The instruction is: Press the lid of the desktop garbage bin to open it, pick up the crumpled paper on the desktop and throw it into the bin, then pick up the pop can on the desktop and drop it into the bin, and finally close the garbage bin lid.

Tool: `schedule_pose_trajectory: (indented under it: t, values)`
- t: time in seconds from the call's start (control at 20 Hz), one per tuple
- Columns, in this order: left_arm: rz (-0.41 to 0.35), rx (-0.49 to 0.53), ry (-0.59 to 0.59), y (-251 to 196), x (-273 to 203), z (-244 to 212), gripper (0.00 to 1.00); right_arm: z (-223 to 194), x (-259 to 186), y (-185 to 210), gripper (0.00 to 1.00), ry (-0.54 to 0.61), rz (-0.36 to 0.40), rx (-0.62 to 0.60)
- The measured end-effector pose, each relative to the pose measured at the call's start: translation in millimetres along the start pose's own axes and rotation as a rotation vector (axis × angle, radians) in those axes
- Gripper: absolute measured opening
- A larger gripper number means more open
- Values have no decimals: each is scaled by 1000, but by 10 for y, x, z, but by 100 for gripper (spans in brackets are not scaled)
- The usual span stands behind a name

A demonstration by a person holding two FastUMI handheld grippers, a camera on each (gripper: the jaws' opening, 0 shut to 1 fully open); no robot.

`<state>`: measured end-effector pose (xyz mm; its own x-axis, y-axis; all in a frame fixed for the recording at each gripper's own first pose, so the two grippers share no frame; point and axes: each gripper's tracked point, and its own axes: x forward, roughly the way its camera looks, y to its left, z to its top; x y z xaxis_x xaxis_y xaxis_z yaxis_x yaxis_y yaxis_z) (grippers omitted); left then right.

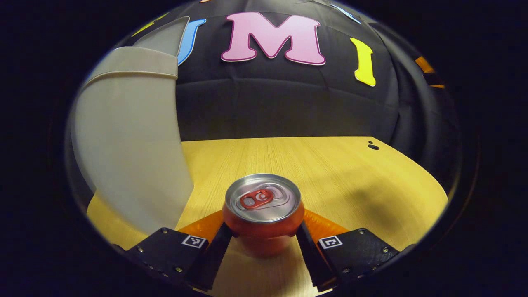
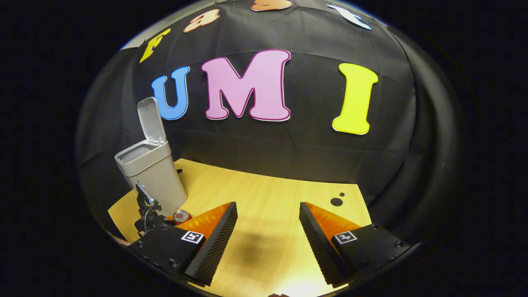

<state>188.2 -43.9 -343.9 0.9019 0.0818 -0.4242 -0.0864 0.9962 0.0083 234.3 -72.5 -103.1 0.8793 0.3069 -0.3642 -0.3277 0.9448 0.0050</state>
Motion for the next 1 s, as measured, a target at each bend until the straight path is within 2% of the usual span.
schedule_pose_trajectory:
  t: [0.15, 0.35, 0.5, 0.75, 0.85, 1.0]
  values:
    - [-6, -10, -35, -14, -172, 338, 82, 18, -38, 28, 97, -10, 10, -9]
    - [-8, 39, -135, 5, -501, 1000, 82, 85, -116, 97, 98, -37, 31, -6]
    - [-10, -3, -205, 75, -830, 1541, 82, 126, -184, 172, 97, -63, 50, 0]
    - [44, 62, -312, 450, -1298, 2500, 80, -12, -285, 209, 98, -72, 67, 44]
    - [55, 12, -285, 670, -1392, 2724, 80, -126, -321, 212, 98, -54, 72, 73]
    - [87, -116, -294, 1151, -1496, 3069, 80, -157, -398, 182, 97, -63, 68, 98]
